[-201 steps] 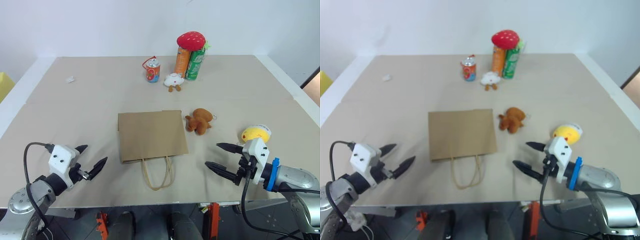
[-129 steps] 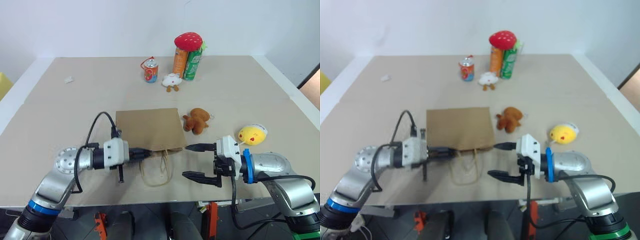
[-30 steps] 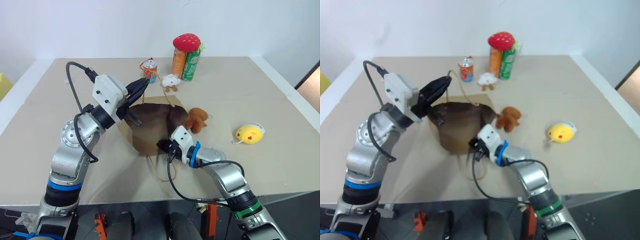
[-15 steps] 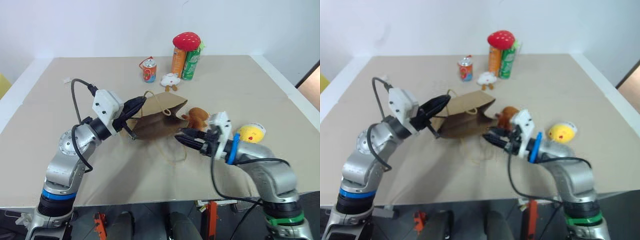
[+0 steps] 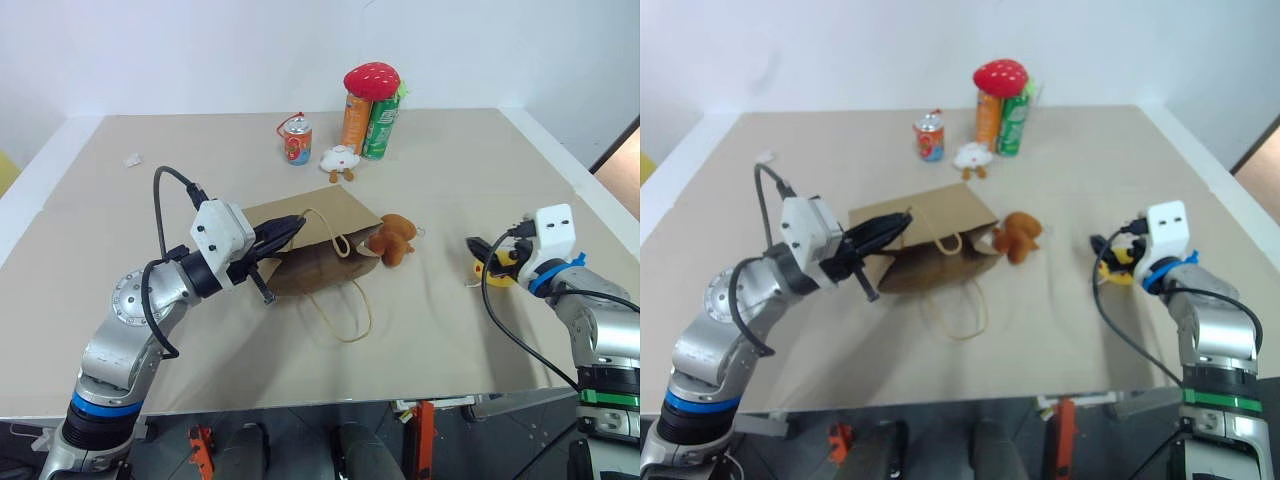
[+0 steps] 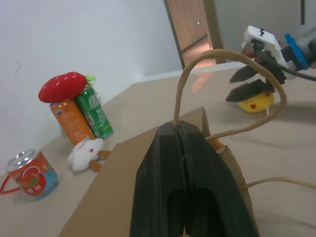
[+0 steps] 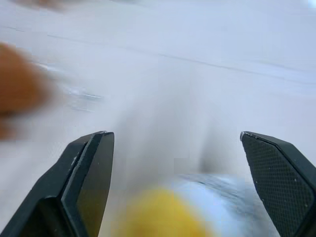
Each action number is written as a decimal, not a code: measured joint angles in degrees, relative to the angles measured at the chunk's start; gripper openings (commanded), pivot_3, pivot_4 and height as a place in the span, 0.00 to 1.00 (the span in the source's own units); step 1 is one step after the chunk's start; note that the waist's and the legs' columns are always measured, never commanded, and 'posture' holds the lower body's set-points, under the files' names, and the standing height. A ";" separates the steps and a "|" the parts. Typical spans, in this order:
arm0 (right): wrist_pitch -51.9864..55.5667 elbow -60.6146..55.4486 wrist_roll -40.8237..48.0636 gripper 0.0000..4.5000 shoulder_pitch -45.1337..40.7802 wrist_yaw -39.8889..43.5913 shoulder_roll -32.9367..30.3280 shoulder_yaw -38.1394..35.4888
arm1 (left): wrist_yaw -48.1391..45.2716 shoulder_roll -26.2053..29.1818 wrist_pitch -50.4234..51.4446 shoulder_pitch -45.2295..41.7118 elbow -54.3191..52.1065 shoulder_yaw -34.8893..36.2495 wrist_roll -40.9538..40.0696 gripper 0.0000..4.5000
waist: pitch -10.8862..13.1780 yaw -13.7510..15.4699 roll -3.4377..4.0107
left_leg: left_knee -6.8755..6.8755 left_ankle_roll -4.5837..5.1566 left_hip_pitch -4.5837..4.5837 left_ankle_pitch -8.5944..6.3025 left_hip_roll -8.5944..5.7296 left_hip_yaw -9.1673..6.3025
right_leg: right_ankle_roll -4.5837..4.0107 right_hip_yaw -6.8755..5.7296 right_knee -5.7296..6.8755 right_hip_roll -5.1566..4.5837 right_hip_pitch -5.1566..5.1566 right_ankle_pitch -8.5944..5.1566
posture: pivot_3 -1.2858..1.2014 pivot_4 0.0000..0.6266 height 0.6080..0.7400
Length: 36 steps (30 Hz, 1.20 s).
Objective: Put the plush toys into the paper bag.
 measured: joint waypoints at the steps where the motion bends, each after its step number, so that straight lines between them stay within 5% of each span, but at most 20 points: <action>1: -0.08 0.16 -0.14 0.98 0.00 -0.19 0.00 0.00 | 0.00 0.03 0.01 0.00 0.00 0.00 0.00 0.00 | 0.00 0.00 0.00 | 0.00 0.00 0.00 0.00 0.00 0.00 | 0.00 0.00 0.00 0.00 0.00 0.00 | 0.52 0.24 1.00; 5: -2.66 6.21 -3.18 0.93 -1.77 -4.07 0.12 0.32 | 0.39 0.23 0.95 0.00 -0.50 0.00 -0.01 0.00 | 0.00 -0.08 0.00 | 0.02 0.00 0.07 0.00 0.00 0.22 | 0.07 0.22 0.00 0.01 0.01 0.04 | 0.52 0.24 1.00; 9: -2.78 7.61 -4.45 0.58 -1.81 -4.49 1.05 2.22 | 1.20 0.19 1.24 -0.08 -0.60 0.14 -0.19 0.00 | -0.01 -0.11 -0.01 | 0.06 0.00 0.18 0.00 0.00 0.29 | 0.09 0.31 0.00 0.01 0.10 0.05 | 0.52 0.24 1.00; 18: 1.29 5.67 -5.76 0.09 -1.43 -5.30 1.12 3.08 | 1.67 -0.17 2.33 -0.92 -0.60 1.23 -1.04 0.00 | -0.19 -0.18 -0.33 | 0.13 0.00 0.38 0.00 -0.02 0.30 | 0.09 0.38 0.00 0.01 0.34 0.05 | 0.52 0.24 1.00; 27: 2.81 -4.25 0.05 0.09 2.84 4.86 0.61 2.59 | 2.71 -0.75 2.41 -1.15 -0.23 1.64 -1.05 0.00 | -0.15 -0.43 -0.32 | 0.06 0.01 0.39 -0.01 0.04 0.39 | 0.10 0.44 0.00 0.06 0.26 0.05 | 0.52 0.24 1.00; 30: 11.64 -16.85 13.23 0.09 3.43 17.23 -2.96 2.61 | 2.81 -0.71 2.29 -1.17 -0.09 1.64 -0.64 0.00 | 0.09 -0.82 0.04 | 0.05 0.03 0.36 -0.02 0.04 0.47 | 0.13 0.55 0.01 0.06 0.19 0.06 | 0.52 0.24 1.00; 36: 19.47 -29.00 25.24 0.09 -0.74 22.45 -3.01 3.17 | 2.83 -0.65 2.09 -1.16 0.25 1.69 -0.46 0.00 | 0.14 -1.06 -0.26 | 0.03 0.06 0.42 -0.07 0.16 0.42 | 0.09 0.50 0.00 0.20 0.23 0.04 | 0.52 0.24 1.00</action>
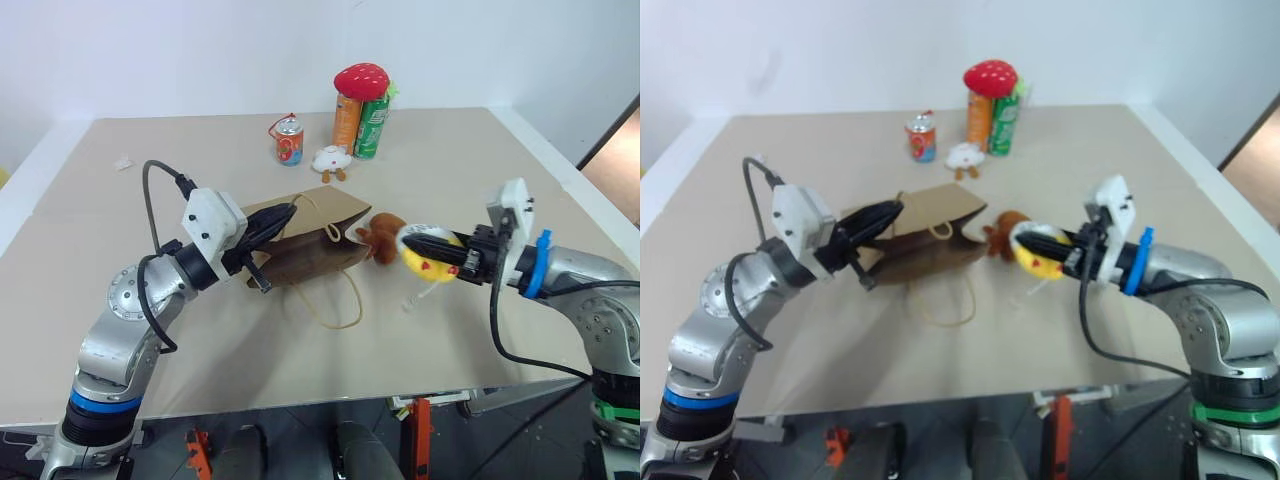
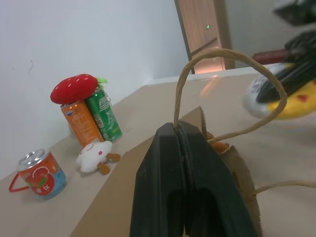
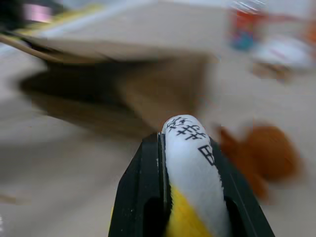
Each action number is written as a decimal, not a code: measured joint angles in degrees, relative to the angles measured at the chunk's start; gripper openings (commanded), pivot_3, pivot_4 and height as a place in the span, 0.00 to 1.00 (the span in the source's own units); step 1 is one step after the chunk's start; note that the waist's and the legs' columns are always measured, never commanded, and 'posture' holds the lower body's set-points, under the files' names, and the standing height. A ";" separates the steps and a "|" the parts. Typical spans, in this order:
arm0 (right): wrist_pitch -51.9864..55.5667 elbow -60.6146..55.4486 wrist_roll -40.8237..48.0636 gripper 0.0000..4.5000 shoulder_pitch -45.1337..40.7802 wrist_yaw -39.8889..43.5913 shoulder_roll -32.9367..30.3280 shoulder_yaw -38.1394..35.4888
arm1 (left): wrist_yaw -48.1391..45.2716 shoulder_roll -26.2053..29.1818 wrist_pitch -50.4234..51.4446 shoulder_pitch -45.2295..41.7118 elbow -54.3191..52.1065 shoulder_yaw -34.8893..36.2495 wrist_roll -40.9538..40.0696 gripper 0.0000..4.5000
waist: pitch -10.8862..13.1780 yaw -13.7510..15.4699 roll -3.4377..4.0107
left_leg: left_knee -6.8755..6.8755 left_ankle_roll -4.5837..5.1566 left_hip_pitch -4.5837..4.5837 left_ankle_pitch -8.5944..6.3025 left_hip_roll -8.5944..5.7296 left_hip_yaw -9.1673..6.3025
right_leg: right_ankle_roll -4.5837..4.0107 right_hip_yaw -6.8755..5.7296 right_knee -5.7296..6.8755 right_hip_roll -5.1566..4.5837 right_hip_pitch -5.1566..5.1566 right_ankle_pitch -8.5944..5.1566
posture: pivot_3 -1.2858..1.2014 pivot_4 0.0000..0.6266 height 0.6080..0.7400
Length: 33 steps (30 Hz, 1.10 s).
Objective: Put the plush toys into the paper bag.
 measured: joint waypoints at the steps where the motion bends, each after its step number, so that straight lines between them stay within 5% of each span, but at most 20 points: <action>1: 1.84 -1.47 2.00 0.09 -1.87 -1.11 2.45 1.25 | 0.10 -0.04 -0.06 -0.18 0.22 -0.03 0.20 0.00 | 0.00 -0.14 -0.07 | 0.02 -0.01 0.00 0.00 0.06 0.03 | 0.00 0.01 0.00 0.04 -0.02 0.00 | 0.52 0.24 1.00; 4: 5.57 -4.93 5.49 0.09 -5.26 -5.59 10.36 8.98 | 1.11 -1.13 -0.56 -0.61 0.42 -0.74 1.01 0.00 | 0.01 -0.10 -0.07 | 0.02 0.00 -0.08 0.00 0.04 0.02 | 0.00 0.04 0.00 0.05 -0.07 0.01 | 0.52 0.24 1.00; 15: 2.17 -0.47 -1.41 0.09 -9.75 -12.05 17.26 14.33 | 2.65 -2.04 -1.15 -0.66 0.47 -1.06 2.13 0.00 | 0.01 -0.08 -0.08 | 0.01 0.00 -0.63 0.00 0.02 0.11 | 0.35 0.20 0.04 0.08 -0.63 0.24 | 0.52 0.24 1.00; 18: -4.36 6.13 -11.25 0.09 -12.56 -16.94 23.48 22.71 | 3.48 -3.00 -1.25 -0.91 0.45 -1.40 2.23 0.00 | 0.00 -0.23 -0.08 | 0.02 0.00 -0.62 0.00 0.20 0.15 | 0.24 0.23 0.06 0.26 -0.68 0.31 | 0.52 0.24 1.00; 22: -7.27 9.45 -15.49 0.09 -12.76 -18.86 25.14 25.28 | 3.93 -3.18 -1.29 -1.13 0.44 -1.46 2.25 0.00 | 0.00 -0.23 -0.08 | 0.02 -0.01 -0.62 0.00 0.21 0.18 | 0.24 0.26 0.06 0.26 -0.70 0.32 | 0.52 0.24 1.00; 25: -10.59 13.01 -19.65 0.44 -13.14 -21.50 27.61 25.99 | 4.75 -3.57 -1.29 -1.31 0.42 -1.71 2.33 0.00 | 0.00 -0.23 -0.08 | 0.01 -0.01 -0.63 0.00 0.22 0.20 | 0.24 0.28 0.08 0.28 -0.74 0.33 | 0.52 0.24 1.00; 26: -10.70 13.00 -19.69 0.44 -13.16 -21.45 27.61 25.97 | 4.74 -3.57 -1.29 -1.31 0.42 -1.71 2.34 0.00 | 0.00 -0.23 -0.08 | 0.01 -0.01 -0.63 0.00 0.23 0.20 | 0.24 0.29 0.09 0.28 -0.74 0.33 | 0.52 0.24 1.00; 28: -10.95 12.77 -19.65 0.71 -13.33 -20.62 27.40 25.70 | 4.73 -3.56 -1.29 -1.31 0.42 -1.72 2.37 0.00 | 0.00 -0.24 -0.08 | 0.02 -0.01 -0.63 0.00 0.23 0.22 | 0.24 0.30 0.09 0.29 -0.73 0.34 | 0.52 0.24 1.00; 33: -8.82 9.74 -17.39 0.97 -13.31 -18.56 25.47 23.32 | 4.69 -3.36 -1.31 -1.38 0.44 -1.72 2.57 0.00 | 0.00 -0.23 -0.08 | 0.02 -0.01 -0.63 0.00 0.22 0.22 | 0.24 0.31 0.09 0.28 -0.74 0.35 | 0.52 0.24 1.00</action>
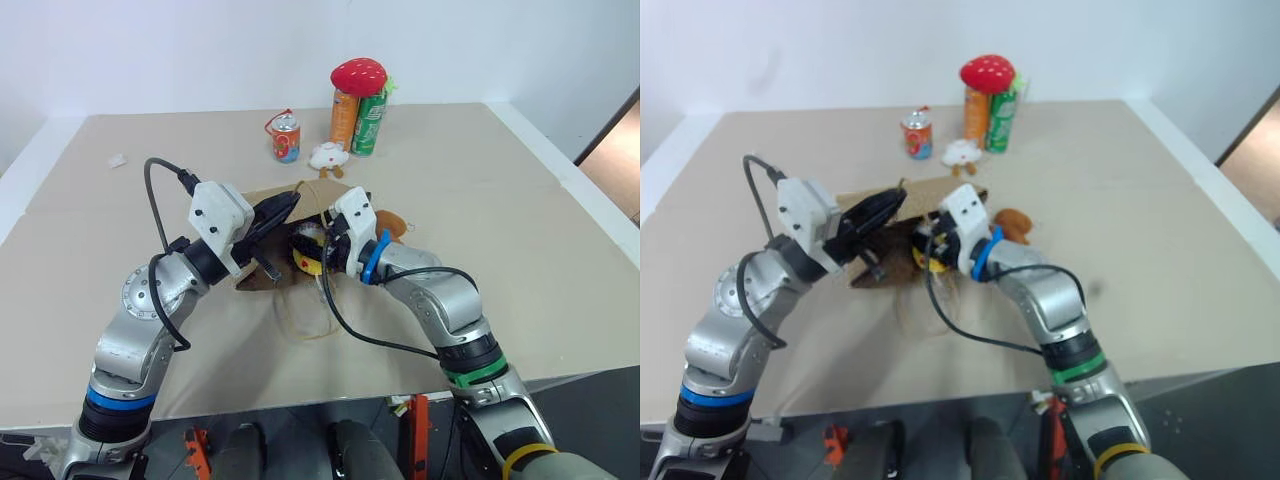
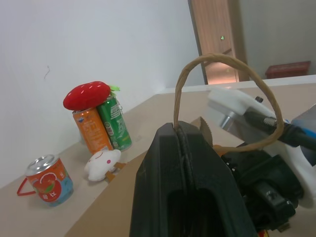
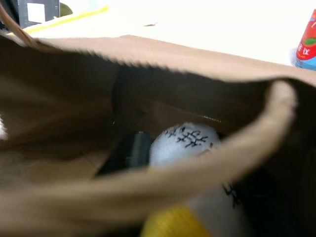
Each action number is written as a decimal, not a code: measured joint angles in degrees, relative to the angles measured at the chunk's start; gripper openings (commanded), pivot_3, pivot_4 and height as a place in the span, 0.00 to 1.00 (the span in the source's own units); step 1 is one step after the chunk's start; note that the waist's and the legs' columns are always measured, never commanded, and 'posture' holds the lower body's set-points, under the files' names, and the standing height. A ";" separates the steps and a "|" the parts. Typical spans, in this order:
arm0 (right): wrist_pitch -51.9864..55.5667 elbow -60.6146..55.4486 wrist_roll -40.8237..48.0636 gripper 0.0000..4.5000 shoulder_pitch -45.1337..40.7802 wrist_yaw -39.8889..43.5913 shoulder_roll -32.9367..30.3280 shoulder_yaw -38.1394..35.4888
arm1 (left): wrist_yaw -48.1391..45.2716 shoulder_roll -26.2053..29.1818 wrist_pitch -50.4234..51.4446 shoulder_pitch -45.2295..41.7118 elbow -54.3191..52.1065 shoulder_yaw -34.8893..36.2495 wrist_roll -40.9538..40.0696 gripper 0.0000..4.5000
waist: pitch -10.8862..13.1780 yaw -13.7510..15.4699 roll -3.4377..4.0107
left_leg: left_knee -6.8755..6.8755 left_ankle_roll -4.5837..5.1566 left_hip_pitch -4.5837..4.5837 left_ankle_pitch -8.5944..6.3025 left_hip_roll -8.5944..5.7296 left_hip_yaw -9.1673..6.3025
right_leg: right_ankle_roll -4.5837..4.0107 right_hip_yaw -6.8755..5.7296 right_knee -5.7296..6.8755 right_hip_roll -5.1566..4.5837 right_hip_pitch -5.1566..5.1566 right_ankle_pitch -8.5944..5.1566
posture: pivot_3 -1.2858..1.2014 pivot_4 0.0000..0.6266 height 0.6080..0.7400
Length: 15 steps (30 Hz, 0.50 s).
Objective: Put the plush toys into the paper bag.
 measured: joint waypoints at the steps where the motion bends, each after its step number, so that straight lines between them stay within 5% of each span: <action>1: 2.14 -2.32 2.26 0.97 0.23 1.10 -1.37 -1.57 | 0.00 -0.02 0.00 -0.17 0.00 -0.02 -0.06 0.00 | 0.00 0.01 0.00 | 0.00 0.00 -0.02 0.00 0.00 0.00 | 0.00 0.00 0.00 0.00 -0.01 0.00 | 0.52 0.24 1.00; 11: 11.05 -11.17 10.92 0.97 1.28 3.58 -6.84 -9.05 | -0.25 0.02 0.02 -0.55 0.73 0.08 -0.50 0.00 | -0.01 0.01 -0.02 | 0.01 0.00 0.01 0.00 0.11 0.03 | -0.06 0.07 0.00 0.16 -0.01 0.06 | 0.52 0.24 1.00; 12: 13.77 -12.74 15.41 0.97 3.64 8.37 -12.48 -12.49 | -0.32 0.19 0.11 -0.79 0.77 0.22 -0.57 0.00 | -0.01 0.26 -0.02 | 0.01 0.00 -0.01 0.00 0.07 0.03 | -0.05 0.09 -0.01 0.13 0.00 0.04 | 0.52 0.24 1.00; 15: 15.04 -12.66 17.72 0.97 4.84 11.47 -16.08 -16.47 | -0.30 0.20 0.26 -0.88 0.80 0.34 -0.61 0.00 | -0.01 0.31 -0.02 | 0.03 0.00 -0.02 0.00 0.04 0.07 | -0.04 0.14 -0.03 0.11 0.00 0.04 | 0.52 0.24 1.00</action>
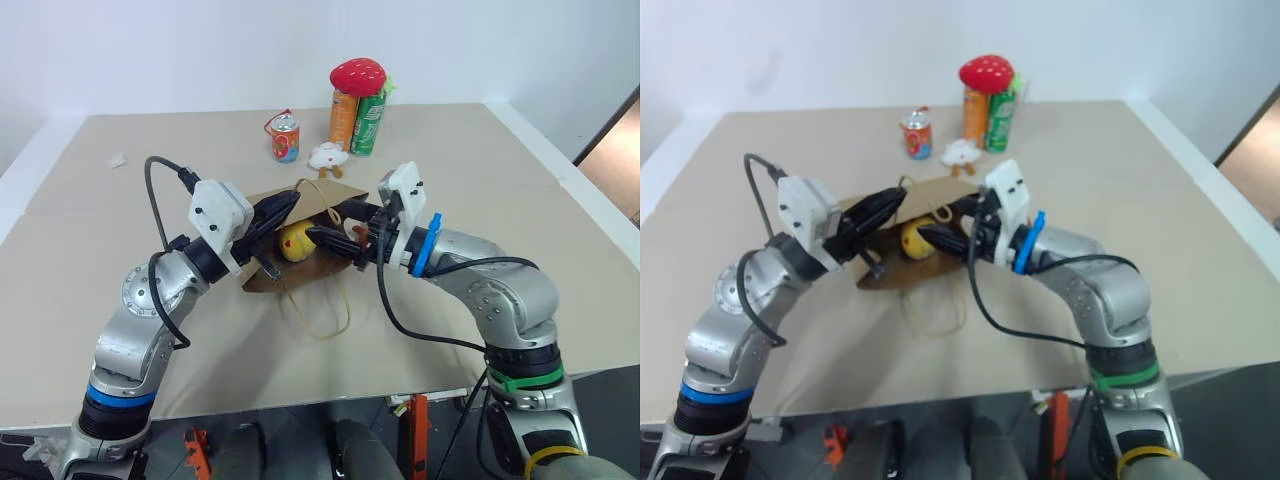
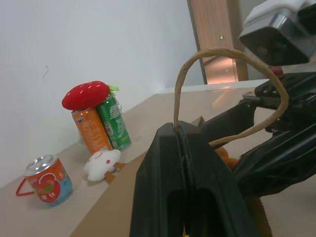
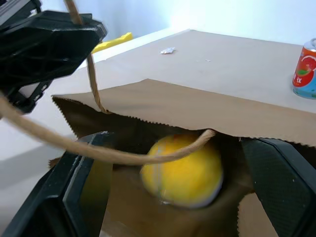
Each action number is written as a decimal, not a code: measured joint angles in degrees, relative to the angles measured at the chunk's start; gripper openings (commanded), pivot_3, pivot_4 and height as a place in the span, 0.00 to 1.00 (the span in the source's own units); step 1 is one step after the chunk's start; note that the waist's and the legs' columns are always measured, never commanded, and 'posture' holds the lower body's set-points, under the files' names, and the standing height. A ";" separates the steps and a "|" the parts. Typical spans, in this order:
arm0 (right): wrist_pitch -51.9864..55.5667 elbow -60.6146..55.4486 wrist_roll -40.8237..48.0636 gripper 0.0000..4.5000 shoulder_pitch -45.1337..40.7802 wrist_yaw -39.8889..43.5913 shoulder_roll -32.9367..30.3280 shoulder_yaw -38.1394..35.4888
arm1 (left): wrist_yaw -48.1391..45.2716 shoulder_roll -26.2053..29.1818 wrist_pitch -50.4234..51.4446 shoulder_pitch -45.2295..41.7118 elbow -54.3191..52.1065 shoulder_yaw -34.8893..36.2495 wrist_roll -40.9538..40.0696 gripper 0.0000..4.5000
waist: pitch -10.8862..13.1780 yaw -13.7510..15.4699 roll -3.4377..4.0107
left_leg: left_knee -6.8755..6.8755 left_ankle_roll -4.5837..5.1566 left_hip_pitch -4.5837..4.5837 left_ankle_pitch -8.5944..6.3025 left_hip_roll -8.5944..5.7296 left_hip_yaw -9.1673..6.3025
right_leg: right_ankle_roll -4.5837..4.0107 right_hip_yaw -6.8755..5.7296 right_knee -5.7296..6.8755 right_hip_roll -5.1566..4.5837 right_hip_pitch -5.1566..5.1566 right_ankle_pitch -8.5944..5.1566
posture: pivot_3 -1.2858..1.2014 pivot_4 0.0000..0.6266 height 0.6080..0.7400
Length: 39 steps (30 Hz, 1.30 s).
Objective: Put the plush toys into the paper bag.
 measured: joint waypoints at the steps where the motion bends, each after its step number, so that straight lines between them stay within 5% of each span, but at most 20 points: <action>1: 0.54 1.49 1.72 0.97 1.10 3.04 -4.43 -2.48 | -0.03 -0.04 0.12 -0.15 -0.06 -0.12 -0.28 0.00 | 0.00 -0.03 0.00 | 0.02 0.00 0.00 0.00 -0.01 0.02 | 0.01 0.02 0.00 -0.01 0.00 0.01 | 0.52 0.24 1.00; 4: -0.50 9.33 0.23 0.97 2.71 5.69 -10.09 -8.45 | -0.11 0.24 0.25 -0.09 -0.07 0.39 -1.04 0.00 | 0.00 -0.05 -0.01 | 0.13 0.01 0.02 0.00 0.00 0.06 | -0.22 0.06 0.00 0.02 0.03 -0.08 | 0.52 0.24 1.00; 9: -10.41 18.87 -8.82 0.97 1.98 1.60 -8.77 -5.67 | -0.87 0.42 1.12 -0.20 -0.17 0.14 -1.65 0.00 | 0.00 -0.59 0.01 | 0.16 0.04 0.19 0.03 0.32 0.22 | -0.30 0.25 0.03 0.41 0.01 0.05 | 0.52 0.24 1.00; 15: -22.68 32.23 -20.11 0.97 -3.43 -7.92 7.37 4.25 | -1.05 0.54 1.50 -0.61 -0.24 -0.13 -2.12 0.00 | 0.03 -0.66 0.06 | 0.16 0.03 0.06 0.04 0.36 0.20 | -0.10 0.34 0.02 0.53 -0.07 0.35 | 0.52 0.24 1.00; 24: -30.56 41.31 -25.84 0.97 -5.40 -9.89 9.73 6.14 | -1.02 0.81 2.30 -0.56 -0.75 -0.12 -2.10 0.00 | 0.02 -0.38 0.05 | 0.16 0.02 0.05 0.03 0.34 0.23 | -0.08 0.36 -0.01 0.50 -0.08 0.35 | 0.52 0.24 1.00; 25: -33.37 43.18 -27.81 0.85 -5.76 -9.95 9.72 7.33 | -1.01 0.88 2.35 -0.46 -0.83 -0.12 -2.08 0.00 | 0.02 -0.43 0.05 | 0.17 0.03 0.13 0.04 0.37 0.23 | -0.11 0.36 0.00 0.54 -0.05 0.40 | 0.52 0.24 1.00; 27: -34.70 43.90 -28.68 0.83 -5.82 -9.76 9.71 7.82 | -1.01 0.88 2.37 -0.44 -0.91 -0.12 -2.07 0.00 | 0.02 -0.45 0.05 | 0.18 0.02 0.14 0.05 0.38 0.23 | -0.12 0.36 0.00 0.55 -0.04 0.42 | 0.52 0.24 1.00; 30: -36.02 44.40 -29.59 0.58 -5.81 -9.44 9.73 8.07 | -0.99 0.88 2.39 -0.39 -1.24 -0.12 -2.04 0.00 | 0.02 -0.46 0.05 | 0.18 0.04 0.15 0.09 0.39 0.23 | -0.14 0.36 0.00 0.56 -0.03 0.43 | 0.52 0.24 1.00; 32: -38.71 44.58 -30.99 0.26 -5.81 -8.20 9.79 8.80 | -0.82 0.86 2.39 -0.27 -1.41 -0.12 -1.94 0.00 | 0.02 -0.46 0.04 | 0.20 0.04 0.15 0.13 0.39 0.24 | -0.11 0.38 0.00 0.56 -0.02 0.47 | 0.52 0.24 1.00; 39: -39.25 44.52 -31.26 0.24 -5.81 -7.55 9.83 8.74 | -0.78 0.66 2.38 -0.13 -1.41 -0.13 -1.94 0.00 | 0.01 -0.46 0.04 | 0.20 0.04 0.15 0.13 0.39 0.24 | -0.09 0.38 0.00 0.56 -0.02 0.48 | 0.52 0.24 1.00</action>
